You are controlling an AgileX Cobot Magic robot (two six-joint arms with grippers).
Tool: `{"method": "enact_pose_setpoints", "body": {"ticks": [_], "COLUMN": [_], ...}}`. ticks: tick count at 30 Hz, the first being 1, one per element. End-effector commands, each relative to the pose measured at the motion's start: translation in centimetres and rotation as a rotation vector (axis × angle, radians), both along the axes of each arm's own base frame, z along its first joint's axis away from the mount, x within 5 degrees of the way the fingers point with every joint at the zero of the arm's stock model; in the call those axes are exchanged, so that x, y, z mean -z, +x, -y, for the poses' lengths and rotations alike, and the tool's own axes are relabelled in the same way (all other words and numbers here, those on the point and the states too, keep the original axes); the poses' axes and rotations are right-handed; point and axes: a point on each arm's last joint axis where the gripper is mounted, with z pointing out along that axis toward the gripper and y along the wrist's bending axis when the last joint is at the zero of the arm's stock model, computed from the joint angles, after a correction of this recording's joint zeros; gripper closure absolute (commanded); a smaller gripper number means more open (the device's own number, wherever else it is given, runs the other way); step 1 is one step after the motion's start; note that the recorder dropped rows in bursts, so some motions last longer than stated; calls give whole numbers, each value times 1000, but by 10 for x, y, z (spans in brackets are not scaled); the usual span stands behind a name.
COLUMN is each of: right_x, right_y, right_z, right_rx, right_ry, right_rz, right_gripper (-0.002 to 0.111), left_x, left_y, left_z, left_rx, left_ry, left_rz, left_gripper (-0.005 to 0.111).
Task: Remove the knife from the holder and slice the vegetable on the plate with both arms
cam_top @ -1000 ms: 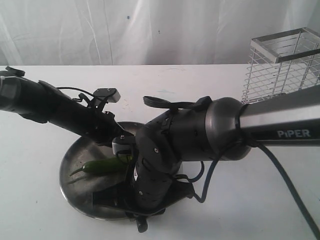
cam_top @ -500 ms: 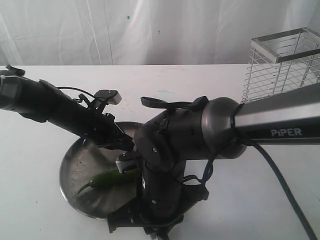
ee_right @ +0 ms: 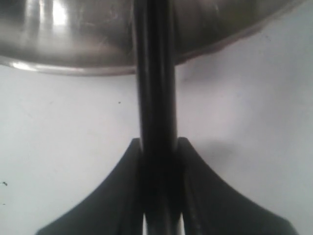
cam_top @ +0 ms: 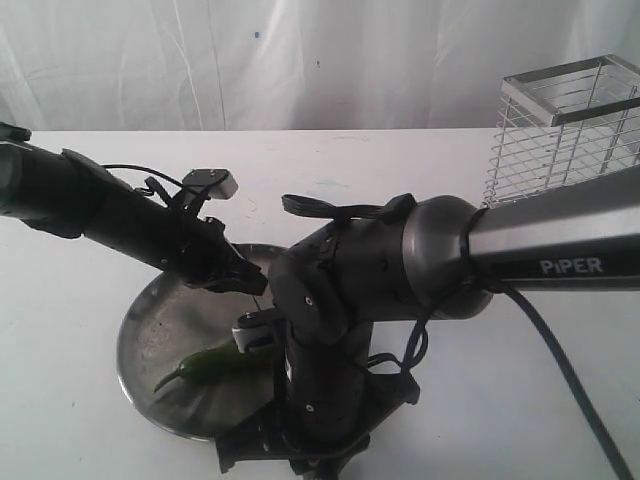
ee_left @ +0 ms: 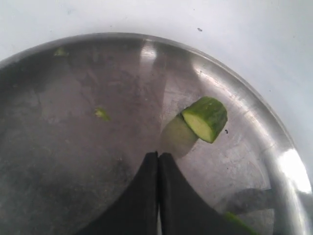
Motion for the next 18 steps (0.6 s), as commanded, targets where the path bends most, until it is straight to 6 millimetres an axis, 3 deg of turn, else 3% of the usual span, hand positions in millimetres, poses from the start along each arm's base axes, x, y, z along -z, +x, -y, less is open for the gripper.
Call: {"method": "enact_pose_setpoints", "body": {"ticks": [1, 10, 18], "right_x": [-2, -2, -2], "right_y": [5, 5, 5], "right_z": [0, 0, -1], "right_rx": [-3, -2, 0], "right_ry": [19, 21, 23], "right_rz": [33, 35, 32], "right_gripper": [108, 108, 108], "left_x": [-8, -23, -28], "left_y": [-1, 1, -6], "left_z": [-1, -5, 5], "left_rx": [-27, -67, -20], "left_ry": [34, 54, -74], "left_rz": [40, 95, 33], "left_gripper": [107, 107, 107]}}
